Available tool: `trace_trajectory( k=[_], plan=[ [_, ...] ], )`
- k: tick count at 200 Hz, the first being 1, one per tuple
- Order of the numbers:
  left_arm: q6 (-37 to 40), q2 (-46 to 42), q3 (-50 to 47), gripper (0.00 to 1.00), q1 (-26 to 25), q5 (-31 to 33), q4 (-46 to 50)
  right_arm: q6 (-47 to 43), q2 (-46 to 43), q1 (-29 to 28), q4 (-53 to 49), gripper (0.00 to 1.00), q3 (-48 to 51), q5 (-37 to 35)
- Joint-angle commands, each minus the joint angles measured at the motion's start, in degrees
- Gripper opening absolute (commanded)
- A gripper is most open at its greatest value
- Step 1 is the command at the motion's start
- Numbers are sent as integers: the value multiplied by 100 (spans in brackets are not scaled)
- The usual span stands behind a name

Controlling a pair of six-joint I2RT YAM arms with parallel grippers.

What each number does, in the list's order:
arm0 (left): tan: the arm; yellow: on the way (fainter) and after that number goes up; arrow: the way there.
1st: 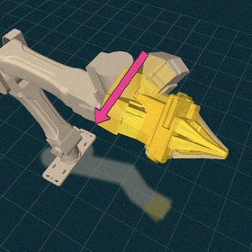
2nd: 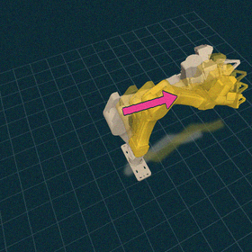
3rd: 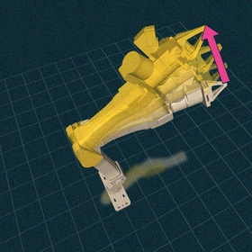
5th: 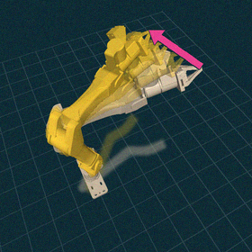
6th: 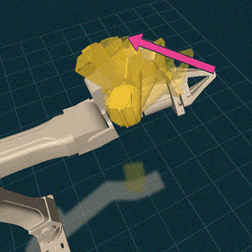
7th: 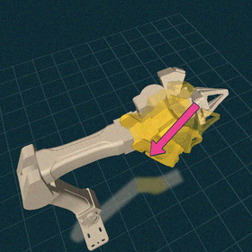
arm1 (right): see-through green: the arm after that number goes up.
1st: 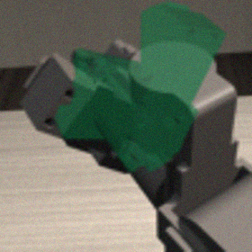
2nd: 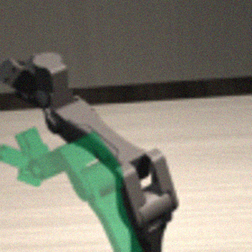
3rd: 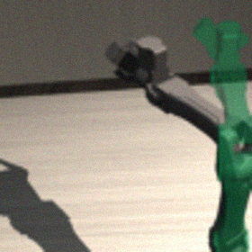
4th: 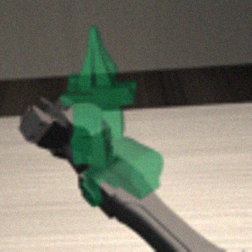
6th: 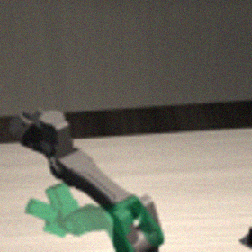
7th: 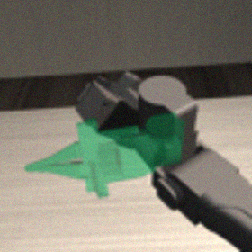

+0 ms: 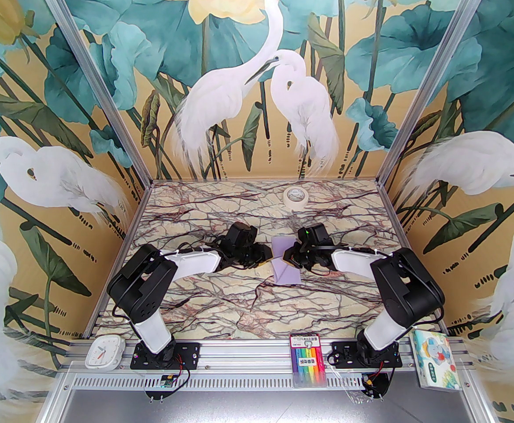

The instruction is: Fold a paper plane with a square sheet of paper (fold left side to right side)

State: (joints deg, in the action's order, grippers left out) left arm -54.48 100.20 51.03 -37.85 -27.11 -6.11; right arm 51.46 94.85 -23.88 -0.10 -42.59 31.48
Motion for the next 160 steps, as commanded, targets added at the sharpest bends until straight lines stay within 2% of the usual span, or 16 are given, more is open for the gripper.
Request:
trace_trajectory(
  k=[1,72,118,160],
  plan=[
    [-167,126,-87,28,-66,67,-289,97,60,15,181,11,20,-63],
    [-184,-103,-213,28,-165,504,84,110,29,18,236,11,98,-64],
    [-167,7,-124,27,-223,414,64,139,16,19,280,12,142,-75],
    [-191,122,-90,22,-264,286,-90,150,7,20,287,12,163,-83]
  ],
)
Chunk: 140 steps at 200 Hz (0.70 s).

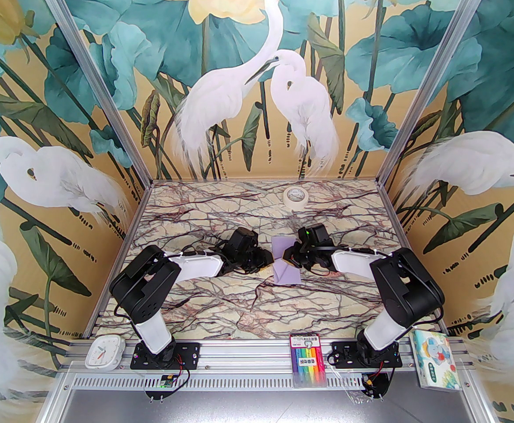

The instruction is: Fold a paper plane with a square sheet of paper (fold left side to right side)

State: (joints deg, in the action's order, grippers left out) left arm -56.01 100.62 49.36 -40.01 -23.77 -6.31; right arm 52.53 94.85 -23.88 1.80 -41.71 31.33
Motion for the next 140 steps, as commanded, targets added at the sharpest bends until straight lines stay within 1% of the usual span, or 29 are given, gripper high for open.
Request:
trace_trajectory(
  k=[1,44,57,70,82,94,102,108,140],
  plan=[
    [-40,80,79,22,-45,-53,-67,45,7,17,99,12,76,-71],
    [-42,214,159,21,-45,-171,-94,45,3,15,92,12,71,-58],
    [-31,241,179,19,-53,-199,-99,45,-4,21,78,12,71,-68],
    [-19,239,191,18,-57,-192,-100,45,-10,15,74,12,74,-70],
    [-2,213,188,13,-55,-167,-99,39,-23,17,72,13,71,-64],
    [24,176,206,13,-60,-72,-37,38,-37,15,56,13,74,-66],
    [60,166,232,7,-49,-41,-12,43,-56,19,40,14,75,-73],
    [76,169,258,5,-44,-31,-4,35,-62,15,42,14,84,-66],
    [160,266,393,6,18,4,69,3,-163,20,-12,17,106,-37]
  ],
)
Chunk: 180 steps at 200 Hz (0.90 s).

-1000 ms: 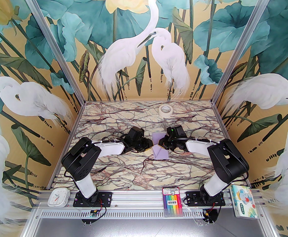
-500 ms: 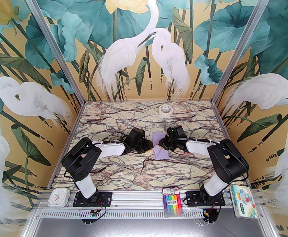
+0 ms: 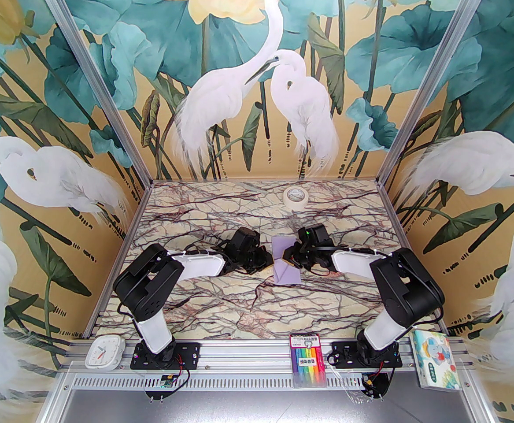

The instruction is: Fold a paper plane with a square sheet of paper (fold left side to right side)

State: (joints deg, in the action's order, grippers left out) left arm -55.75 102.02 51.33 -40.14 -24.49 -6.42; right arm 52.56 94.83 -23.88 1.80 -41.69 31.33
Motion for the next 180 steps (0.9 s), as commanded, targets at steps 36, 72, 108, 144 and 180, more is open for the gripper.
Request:
trace_trajectory(
  k=[36,72,108,144,180],
  plan=[
    [259,295,315,6,108,-45,117,-103,-280,16,-127,19,117,-32],
    [440,385,404,7,163,-92,238,-138,-402,-15,-27,19,205,63],
    [675,465,502,7,217,-150,377,-141,-445,-179,160,14,357,259],
    [851,597,614,8,253,-249,469,-64,-463,-339,383,10,539,334],
    [977,714,701,9,270,-328,543,23,-383,-455,528,9,606,348]
  ],
)
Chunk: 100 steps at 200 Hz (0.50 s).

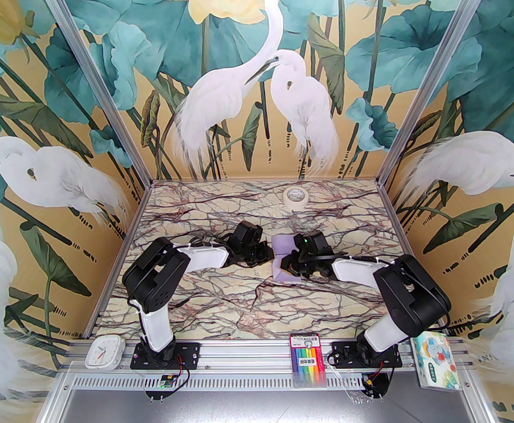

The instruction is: Fold a paper plane with a square sheet of paper (fold left side to right side)

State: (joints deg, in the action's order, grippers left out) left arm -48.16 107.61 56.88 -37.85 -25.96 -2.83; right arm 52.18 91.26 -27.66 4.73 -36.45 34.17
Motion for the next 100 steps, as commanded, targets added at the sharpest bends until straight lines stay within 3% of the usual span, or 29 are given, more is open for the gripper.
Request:
trace_trajectory(
  k=[1,100],
  plan=[
    [219,155,147,9,45,-182,190,66,-24,-79,242,9,79,64],
    [290,208,177,9,61,-208,204,132,361,-323,341,9,3,57]
  ],
)
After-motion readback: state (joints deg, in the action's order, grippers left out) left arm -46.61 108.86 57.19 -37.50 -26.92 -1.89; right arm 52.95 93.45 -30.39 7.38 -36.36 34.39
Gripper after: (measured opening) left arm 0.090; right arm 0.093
